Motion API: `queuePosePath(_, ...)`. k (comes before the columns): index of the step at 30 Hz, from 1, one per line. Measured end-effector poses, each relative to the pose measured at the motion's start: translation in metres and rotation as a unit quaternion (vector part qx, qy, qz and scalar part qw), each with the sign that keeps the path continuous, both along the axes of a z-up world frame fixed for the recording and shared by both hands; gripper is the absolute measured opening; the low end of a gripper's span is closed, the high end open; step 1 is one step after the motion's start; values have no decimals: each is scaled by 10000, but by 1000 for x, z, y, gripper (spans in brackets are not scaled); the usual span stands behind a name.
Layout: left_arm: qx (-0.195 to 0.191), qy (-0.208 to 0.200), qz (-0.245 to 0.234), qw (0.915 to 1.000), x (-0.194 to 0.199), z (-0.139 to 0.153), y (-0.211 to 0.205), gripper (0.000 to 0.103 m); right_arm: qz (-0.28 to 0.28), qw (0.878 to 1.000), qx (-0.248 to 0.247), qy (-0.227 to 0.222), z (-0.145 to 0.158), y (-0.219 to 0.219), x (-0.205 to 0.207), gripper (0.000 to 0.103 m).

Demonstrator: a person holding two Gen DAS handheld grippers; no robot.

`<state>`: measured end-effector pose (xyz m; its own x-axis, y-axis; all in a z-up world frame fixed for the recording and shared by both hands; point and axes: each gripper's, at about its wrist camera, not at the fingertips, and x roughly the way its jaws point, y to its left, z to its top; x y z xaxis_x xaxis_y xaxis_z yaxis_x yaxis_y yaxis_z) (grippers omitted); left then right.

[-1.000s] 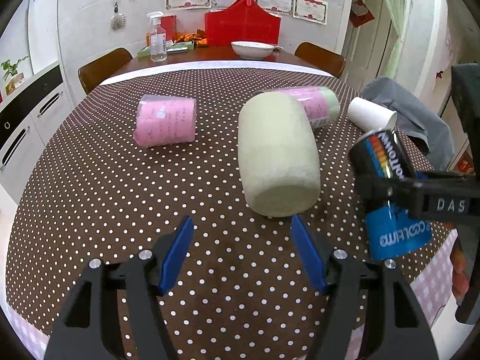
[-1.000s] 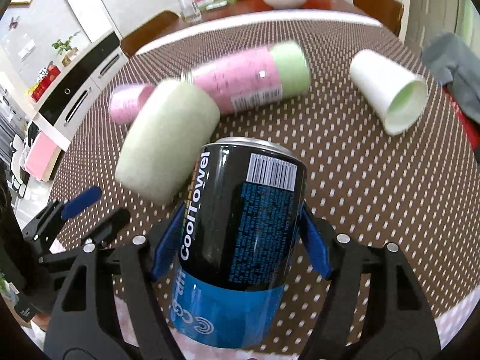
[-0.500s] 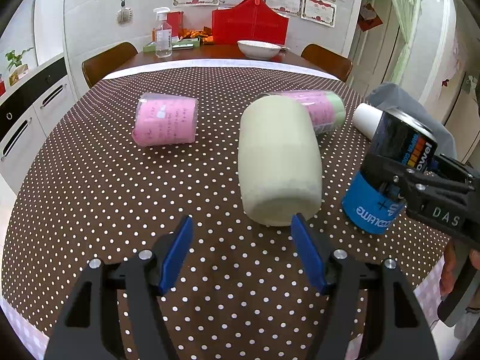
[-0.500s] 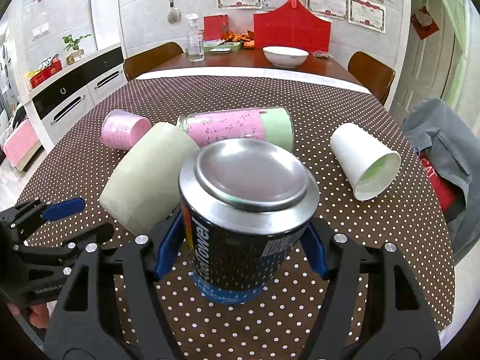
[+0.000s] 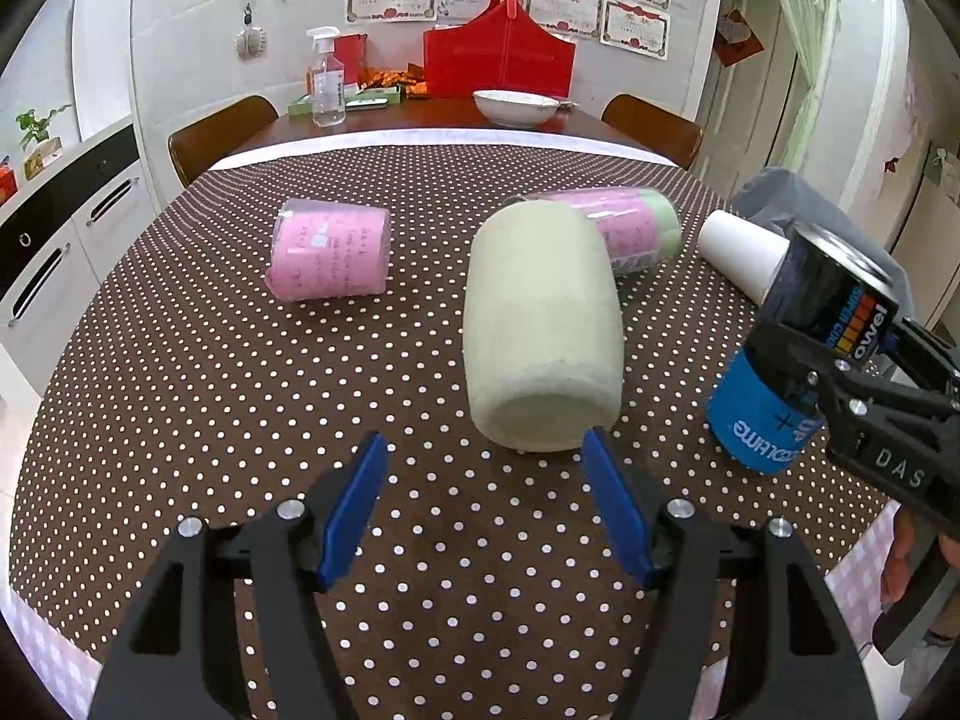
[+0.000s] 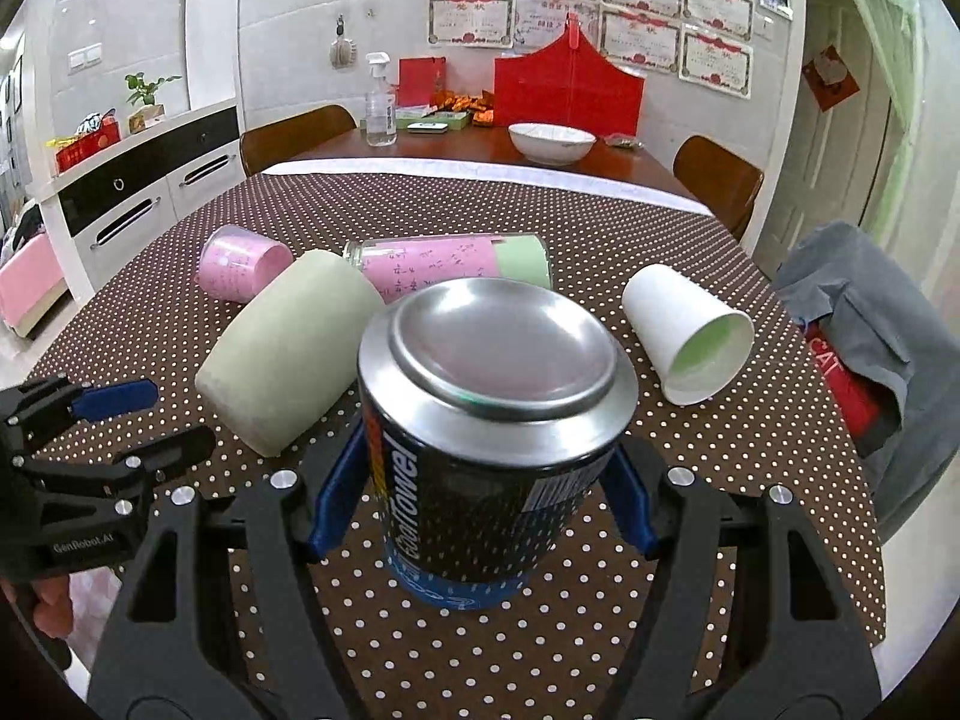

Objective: Flip cup upside down
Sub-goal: 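Rotate the can in the right tool so its metal lid faces up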

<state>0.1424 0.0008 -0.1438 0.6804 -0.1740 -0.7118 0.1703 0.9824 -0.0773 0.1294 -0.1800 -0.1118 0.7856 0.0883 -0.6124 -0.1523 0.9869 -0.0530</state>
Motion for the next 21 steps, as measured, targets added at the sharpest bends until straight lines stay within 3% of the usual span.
queuePosePath(9, 67, -76, 74, 9999, -8, 5, -1, 67, 85, 9994, -193, -286, -3, 9, -14, 68)
queuePosePath(16, 107, -108, 91, 9998, -13, 6, -1, 67, 123, 9998, -141, -106, -13, 9, -19, 69)
queuePosePath(21, 81, -133, 121, 9998, -15, 8, 1, 67, 194, 9995, -65, -222, -14, 12, -32, 69)
